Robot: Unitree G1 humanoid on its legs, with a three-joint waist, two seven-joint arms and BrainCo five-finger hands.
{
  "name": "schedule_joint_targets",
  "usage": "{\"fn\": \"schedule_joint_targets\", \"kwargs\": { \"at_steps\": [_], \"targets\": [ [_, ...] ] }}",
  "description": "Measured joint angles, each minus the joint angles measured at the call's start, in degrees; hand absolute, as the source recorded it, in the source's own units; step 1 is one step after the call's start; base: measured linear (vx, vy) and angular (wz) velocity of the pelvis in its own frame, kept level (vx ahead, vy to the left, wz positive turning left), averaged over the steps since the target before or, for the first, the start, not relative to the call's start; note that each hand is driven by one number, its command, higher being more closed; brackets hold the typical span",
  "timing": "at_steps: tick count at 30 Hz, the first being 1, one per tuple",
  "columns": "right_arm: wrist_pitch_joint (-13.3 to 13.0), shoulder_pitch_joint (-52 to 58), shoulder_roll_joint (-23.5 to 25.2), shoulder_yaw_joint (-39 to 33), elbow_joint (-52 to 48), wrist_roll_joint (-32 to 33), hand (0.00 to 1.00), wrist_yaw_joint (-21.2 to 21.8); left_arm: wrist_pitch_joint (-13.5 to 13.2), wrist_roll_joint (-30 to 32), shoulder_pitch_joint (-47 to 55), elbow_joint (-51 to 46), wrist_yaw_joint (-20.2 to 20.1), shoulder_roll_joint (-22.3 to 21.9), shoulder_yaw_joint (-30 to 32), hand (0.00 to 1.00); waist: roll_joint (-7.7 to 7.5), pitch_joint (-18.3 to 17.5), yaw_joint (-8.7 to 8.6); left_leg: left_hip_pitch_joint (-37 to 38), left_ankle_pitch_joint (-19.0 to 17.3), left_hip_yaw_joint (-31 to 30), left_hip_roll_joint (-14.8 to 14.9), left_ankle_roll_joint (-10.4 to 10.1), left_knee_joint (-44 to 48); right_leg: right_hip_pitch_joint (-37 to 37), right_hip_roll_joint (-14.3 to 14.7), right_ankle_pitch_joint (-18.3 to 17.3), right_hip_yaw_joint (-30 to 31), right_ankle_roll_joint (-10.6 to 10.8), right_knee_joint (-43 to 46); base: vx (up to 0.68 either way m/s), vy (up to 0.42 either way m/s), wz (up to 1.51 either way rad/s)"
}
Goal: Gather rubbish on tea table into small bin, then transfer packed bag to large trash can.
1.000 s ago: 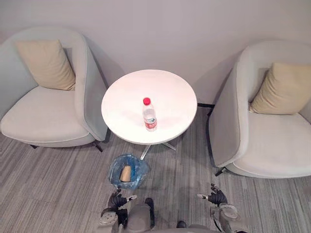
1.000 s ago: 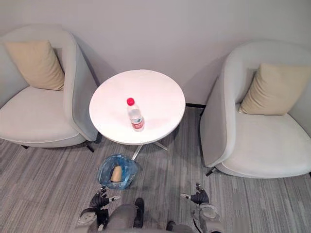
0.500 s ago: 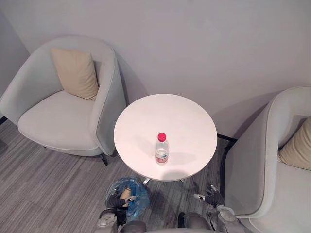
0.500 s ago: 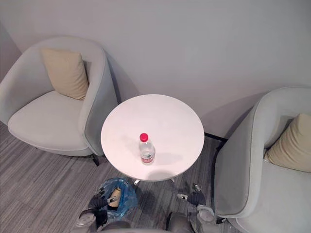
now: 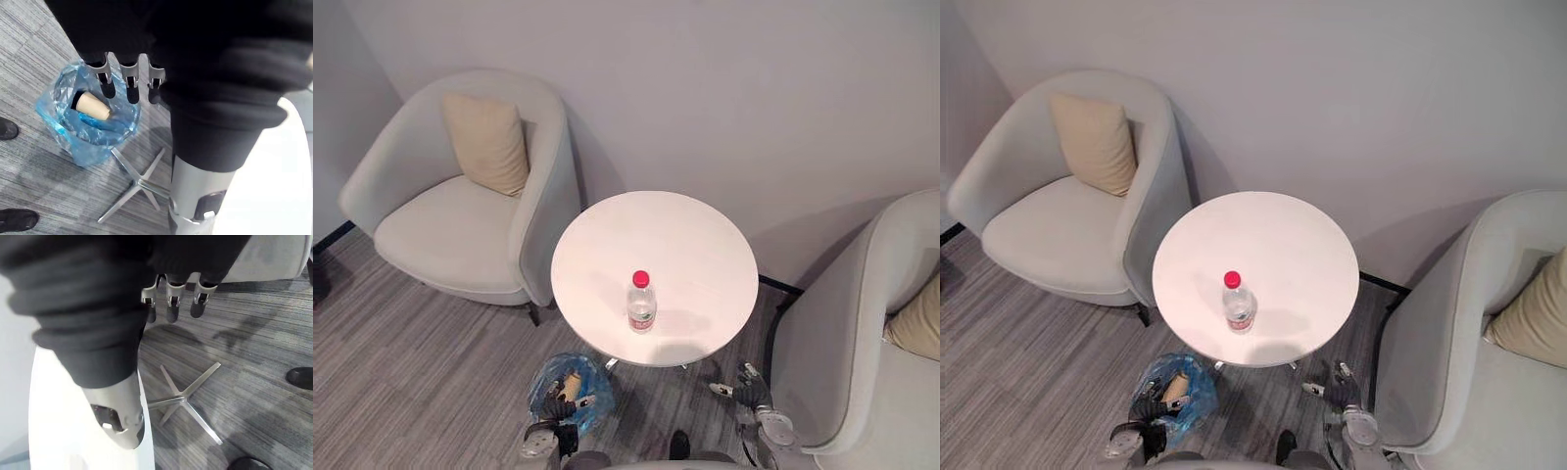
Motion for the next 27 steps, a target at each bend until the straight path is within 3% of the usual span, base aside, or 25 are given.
{"fn": "schedule_joint_targets", "kwargs": {
  "at_steps": [8, 27],
  "targets": [
    [-1.77, 1.53, -2.22, 2.62, -11.78, -1.85, 0.0, 0.26, -0.01, 0.03, 1.14, 0.07, -0.03, 2.3, -2.76, 0.0, -0.85, -0.22, -0.13, -0.49, 0.75, -1.4, -1.08, -0.8, -0.31, 2.71, -0.89, 4.39, -0.33, 0.11, -6.34, -0.12, 0.019, 0.03],
    [-3.84, -4.05, -9.19, 11.48, -14.29, -2.98, 0.0, 3.74, -0.36, 0.09, 1.6, 0.32, -1.27, 4.46, -4.24, 0.0, -1.26, -0.08, -0.17, -1.13, 0.97, -5.93, -1.86, -1.06, -0.27, 4.07, -0.92, 4.81, -2.64, 0.33, -8.09, -0.01, 0.029, 0.08]
  ]
}}
